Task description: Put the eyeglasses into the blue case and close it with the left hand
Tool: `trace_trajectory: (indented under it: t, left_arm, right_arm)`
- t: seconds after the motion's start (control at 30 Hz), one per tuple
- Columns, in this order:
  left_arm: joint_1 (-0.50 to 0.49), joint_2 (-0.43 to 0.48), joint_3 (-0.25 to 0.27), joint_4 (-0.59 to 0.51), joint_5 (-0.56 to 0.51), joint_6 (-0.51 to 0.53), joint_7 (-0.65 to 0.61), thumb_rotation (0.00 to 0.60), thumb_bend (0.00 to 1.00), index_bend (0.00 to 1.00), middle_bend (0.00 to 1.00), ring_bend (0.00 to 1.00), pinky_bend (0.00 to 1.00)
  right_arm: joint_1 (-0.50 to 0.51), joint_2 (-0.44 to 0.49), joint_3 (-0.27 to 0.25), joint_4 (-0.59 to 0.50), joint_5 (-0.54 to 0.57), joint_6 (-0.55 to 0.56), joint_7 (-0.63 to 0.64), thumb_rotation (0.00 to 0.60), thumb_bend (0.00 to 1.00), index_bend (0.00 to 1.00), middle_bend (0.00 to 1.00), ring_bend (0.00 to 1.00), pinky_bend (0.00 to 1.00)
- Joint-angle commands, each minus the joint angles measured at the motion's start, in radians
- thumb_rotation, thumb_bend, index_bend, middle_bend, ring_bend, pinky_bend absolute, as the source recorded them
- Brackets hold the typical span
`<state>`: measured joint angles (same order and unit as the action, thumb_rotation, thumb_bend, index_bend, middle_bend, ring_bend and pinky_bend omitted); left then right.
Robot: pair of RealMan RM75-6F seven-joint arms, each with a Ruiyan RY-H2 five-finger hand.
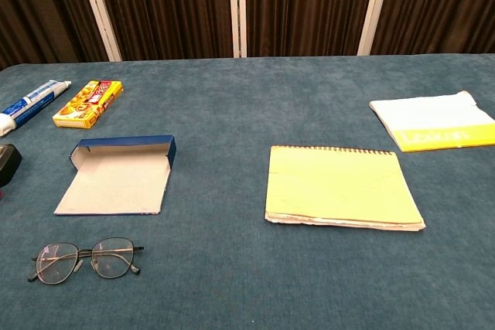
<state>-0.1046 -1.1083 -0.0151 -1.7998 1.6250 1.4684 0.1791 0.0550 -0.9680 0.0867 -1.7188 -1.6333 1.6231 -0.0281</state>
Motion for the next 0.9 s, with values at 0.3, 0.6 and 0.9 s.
trace_trajectory:
  t: [0.3,0.6,0.9]
  left_arm:
    - [-0.109,-0.175,-0.001,-0.112,-0.233,-0.267,0.244,0.600,0.21,0.38,0.00,0.00,0.00]
    - [-0.144,-0.308,-0.015,-0.068,-0.391,-0.304,0.329,0.600,0.29,0.41,0.00,0.00,0.00]
    - [-0.175,-0.383,-0.015,-0.046,-0.452,-0.308,0.384,0.600,0.36,0.46,0.00,0.00,0.00]
  right_arm:
    - [0.005,0.002,-0.007,0.014,0.001,-0.016,0.032,0.600,0.00,0.00,0.00,0.00,0.00]
    - [0.008,0.003,-0.012,0.021,-0.002,-0.026,0.042,0.600,0.00,0.00,0.00,0.00,0.00]
    - [0.013,0.001,-0.019,0.022,-0.009,-0.037,0.036,0.600,0.00,0.00,0.00,0.00,0.00]
